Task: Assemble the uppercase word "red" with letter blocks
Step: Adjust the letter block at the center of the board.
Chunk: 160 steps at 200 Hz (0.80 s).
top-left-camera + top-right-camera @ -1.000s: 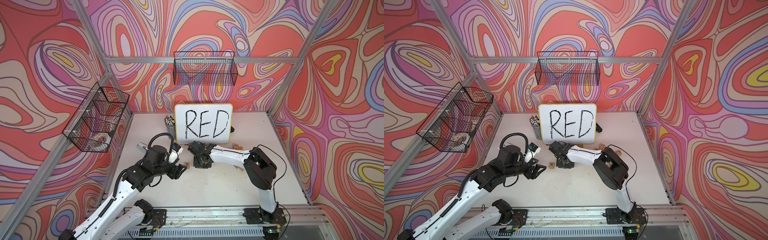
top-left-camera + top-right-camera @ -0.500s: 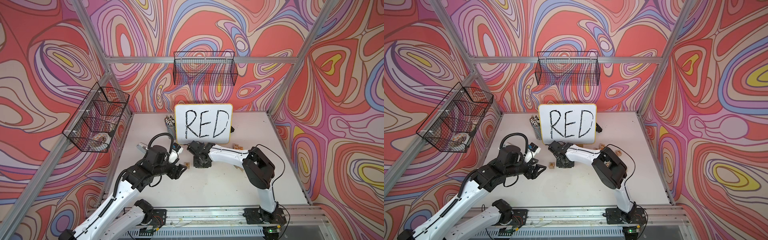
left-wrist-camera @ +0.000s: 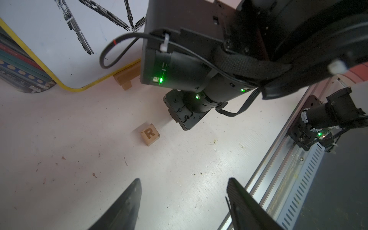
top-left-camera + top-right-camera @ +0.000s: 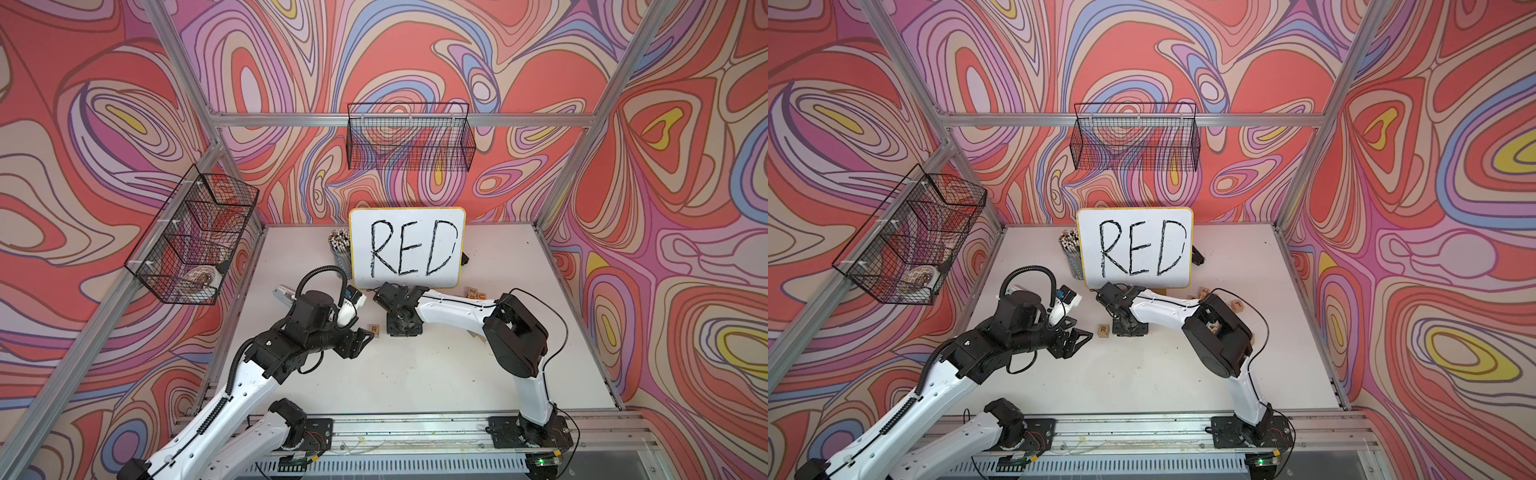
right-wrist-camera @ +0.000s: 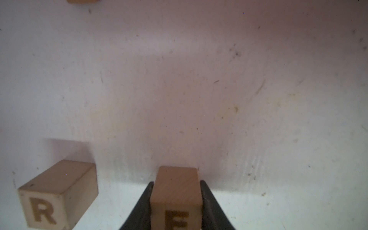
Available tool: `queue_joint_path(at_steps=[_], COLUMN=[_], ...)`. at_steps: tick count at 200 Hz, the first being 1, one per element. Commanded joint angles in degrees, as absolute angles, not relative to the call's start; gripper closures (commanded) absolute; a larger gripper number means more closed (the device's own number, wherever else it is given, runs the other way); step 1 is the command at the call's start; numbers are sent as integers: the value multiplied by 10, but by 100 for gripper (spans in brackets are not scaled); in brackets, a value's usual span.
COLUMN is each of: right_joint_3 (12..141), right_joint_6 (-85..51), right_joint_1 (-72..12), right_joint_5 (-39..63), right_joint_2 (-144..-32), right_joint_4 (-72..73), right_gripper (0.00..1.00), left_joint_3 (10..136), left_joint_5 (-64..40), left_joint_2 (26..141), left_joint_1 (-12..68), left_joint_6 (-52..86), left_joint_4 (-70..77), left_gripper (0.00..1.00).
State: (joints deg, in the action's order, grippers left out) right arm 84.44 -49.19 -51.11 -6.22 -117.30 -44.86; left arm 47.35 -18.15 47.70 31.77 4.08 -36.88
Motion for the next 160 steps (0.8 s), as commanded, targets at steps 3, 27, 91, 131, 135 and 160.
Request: queue_joint_path(at_steps=[3,27,91,131,135,160], right_joint_3=[859,864,869,867,868,872], right_joint_6=[-500,-500,-499,-491,-487,-477], right_joint_1=[-518,-517,-518,-519,-518,-519], right_joint_5=[-71,-72,-76,-70,-65,-54], right_joint_2=[-1185,-1185,-1178,-1139,-1134,-1101], right_joint_4=[-463,-468,-472,-462,-461,-476], right_gripper=[62,60,56,55,55,55], left_joint_3=[467,467,468,468,468,468], left_joint_5=[-185,-184,-181,-178,-178,-174], left_joint_2=[471,469,468,467,467,467], left_joint_1=[314,314,314,314,314,314], left_joint_6=[36,36,36,35,36,35], left_joint_4=[-375,-375,-375,-375,-375,-375], left_gripper=[29,29,29,29,29,29])
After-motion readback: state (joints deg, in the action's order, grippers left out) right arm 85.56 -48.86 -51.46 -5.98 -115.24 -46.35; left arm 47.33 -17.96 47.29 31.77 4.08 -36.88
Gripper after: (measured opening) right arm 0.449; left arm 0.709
